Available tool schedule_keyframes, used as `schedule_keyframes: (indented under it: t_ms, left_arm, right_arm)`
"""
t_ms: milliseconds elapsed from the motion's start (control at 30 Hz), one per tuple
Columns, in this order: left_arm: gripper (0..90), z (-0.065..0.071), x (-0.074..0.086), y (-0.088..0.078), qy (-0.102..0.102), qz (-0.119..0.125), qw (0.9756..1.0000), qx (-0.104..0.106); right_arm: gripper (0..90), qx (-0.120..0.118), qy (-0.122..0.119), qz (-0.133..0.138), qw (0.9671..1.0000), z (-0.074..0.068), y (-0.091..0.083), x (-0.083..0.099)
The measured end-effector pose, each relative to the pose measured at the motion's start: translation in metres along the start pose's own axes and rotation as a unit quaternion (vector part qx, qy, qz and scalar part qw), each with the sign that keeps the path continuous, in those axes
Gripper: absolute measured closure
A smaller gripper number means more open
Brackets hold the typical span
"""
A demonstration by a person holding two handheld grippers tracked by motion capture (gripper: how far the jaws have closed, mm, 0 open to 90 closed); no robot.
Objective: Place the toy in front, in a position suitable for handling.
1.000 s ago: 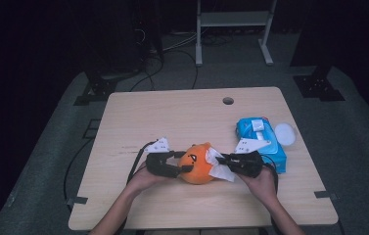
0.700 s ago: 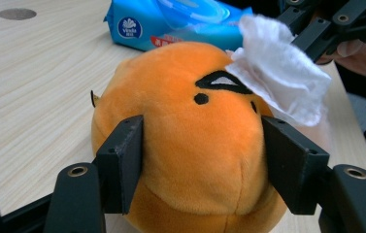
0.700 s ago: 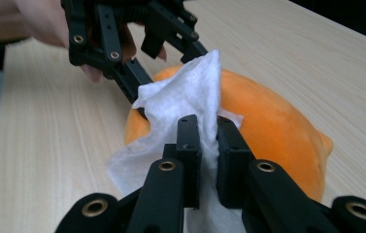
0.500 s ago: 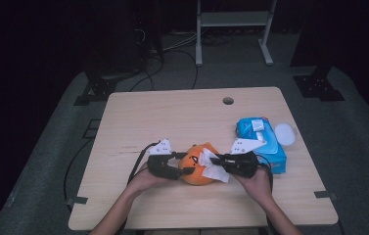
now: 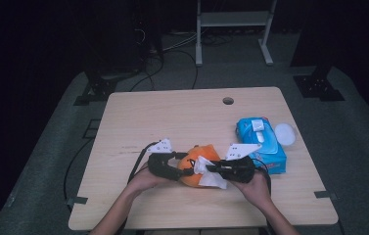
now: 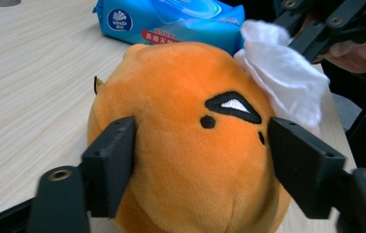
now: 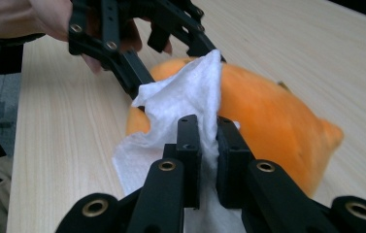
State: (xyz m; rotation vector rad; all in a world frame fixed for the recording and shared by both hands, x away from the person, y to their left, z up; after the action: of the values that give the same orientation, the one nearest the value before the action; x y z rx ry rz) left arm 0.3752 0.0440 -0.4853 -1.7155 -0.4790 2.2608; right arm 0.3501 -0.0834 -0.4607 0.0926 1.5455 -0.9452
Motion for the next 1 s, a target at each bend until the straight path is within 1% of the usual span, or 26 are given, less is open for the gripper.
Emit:
schedule_keyframes:
  t_ms: [33, 67, 100, 200, 267, 333, 367, 433, 500, 567, 600, 633, 700, 767, 800, 867, 933, 1000]
  left_arm:
    - [32.0, 0.001, 0.000, 0.001, 0.004, -0.001, 1.0000, 0.000]
    - [32.6, 0.002, 0.001, 0.001, 0.013, -0.007, 0.9999, 0.001]
    - [33.1, 0.004, 0.001, 0.001, 0.015, -0.008, 0.9998, 0.003]
    - [34.0, 0.007, 0.002, 0.003, 0.032, -0.014, 0.9993, 0.011]
    - [34.0, 0.007, 0.002, 0.004, 0.037, -0.015, 0.9991, 0.013]
    - [33.5, 0.007, 0.002, 0.003, 0.035, -0.015, 0.9992, 0.014]
    - [32.4, 0.007, 0.001, 0.003, 0.029, -0.012, 0.9994, 0.015]
    - [25.0, 0.007, -0.002, 0.003, 0.009, -0.005, 0.9997, 0.022]
    - [21.6, 0.007, -0.005, 0.002, -0.008, 0.006, 0.9996, 0.026]
    - [21.8, 0.007, -0.005, 0.002, -0.006, 0.002, 0.9996, 0.027]
    - [23.3, 0.007, -0.004, 0.003, 0.001, 0.000, 0.9997, 0.024]
    - [25.8, 0.008, -0.003, 0.003, 0.005, -0.003, 0.9997, 0.025]
    - [30.2, 0.009, -0.003, 0.004, 0.020, -0.009, 0.9996, 0.019]
    - [32.6, 0.011, -0.002, 0.005, 0.032, -0.014, 0.9993, 0.016]
    - [33.6, 0.012, -0.002, 0.005, 0.039, -0.018, 0.9990, 0.016]
    - [34.4, 0.013, -0.001, 0.006, 0.046, -0.021, 0.9986, 0.015]
    - [34.8, 0.014, -0.001, 0.006, 0.052, -0.023, 0.9982, 0.016]
    - [34.9, 0.015, -0.001, 0.007, 0.057, -0.025, 0.9979, 0.017]
  right_arm:
    - [81.6, 0.006, -0.002, 0.002, 1.0000, 0.001, 0.000, -0.002]
    - [81.7, 0.008, 0.000, 0.005, 1.0000, 0.003, 0.000, -0.004]
    - [81.7, 0.012, 0.008, 0.011, 0.9998, 0.008, 0.000, -0.005]
    - [81.7, 0.025, 0.025, 0.014, 0.9993, 0.021, -0.001, -0.005]
    - [81.7, 0.038, 0.037, 0.012, 0.9985, 0.032, -0.002, -0.003]
    - [81.7, 0.039, 0.048, 0.007, 0.9981, 0.039, -0.001, 0.002]
    - [81.7, 0.037, 0.053, 0.003, 0.9979, 0.039, -0.001, 0.005]
    - [81.9, 0.031, 0.054, -0.002, 0.9981, 0.036, -0.001, 0.009]
    - [82.0, 0.023, 0.043, -0.003, 0.9988, 0.025, -0.003, 0.009]
    - [82.1, 0.004, 0.040, -0.001, 0.9992, 0.015, -0.005, 0.007]
    - [82.1, -0.004, 0.034, 0.000, 0.9994, 0.008, -0.006, 0.005]
    - [82.1, -0.009, 0.022, 0.000, 0.9997, 0.002, -0.006, 0.003]
    - [82.2, -0.011, 0.011, 0.003, 0.9999, -0.003, -0.006, -0.001]
    - [82.2, -0.002, 0.004, 0.004, 1.0000, -0.002, -0.004, -0.004]
    - [82.2, 0.000, 0.009, 0.007, 0.9999, 0.001, -0.002, -0.006]
    - [82.2, 0.009, 0.018, 0.010, 0.9997, 0.009, -0.001, -0.006]
    - [82.2, 0.023, 0.025, 0.006, 0.9994, 0.020, 0.000, -0.002]
    - [82.2, 0.031, 0.042, 0.001, 0.9986, 0.030, 0.001, 0.004]
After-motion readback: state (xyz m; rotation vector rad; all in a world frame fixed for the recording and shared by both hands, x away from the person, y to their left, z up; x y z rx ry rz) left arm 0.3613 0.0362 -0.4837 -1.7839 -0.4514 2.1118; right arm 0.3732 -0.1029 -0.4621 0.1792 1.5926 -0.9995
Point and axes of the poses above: each handheld gripper's, and its own axes: y roughly forward along the jaws, x roughly out of its underside, z roughly to its right, the point moved 9 cm from there along y, roughly forward along the jaws, and after that the axes turned 13 degrees about x, right-handed, at the moved point
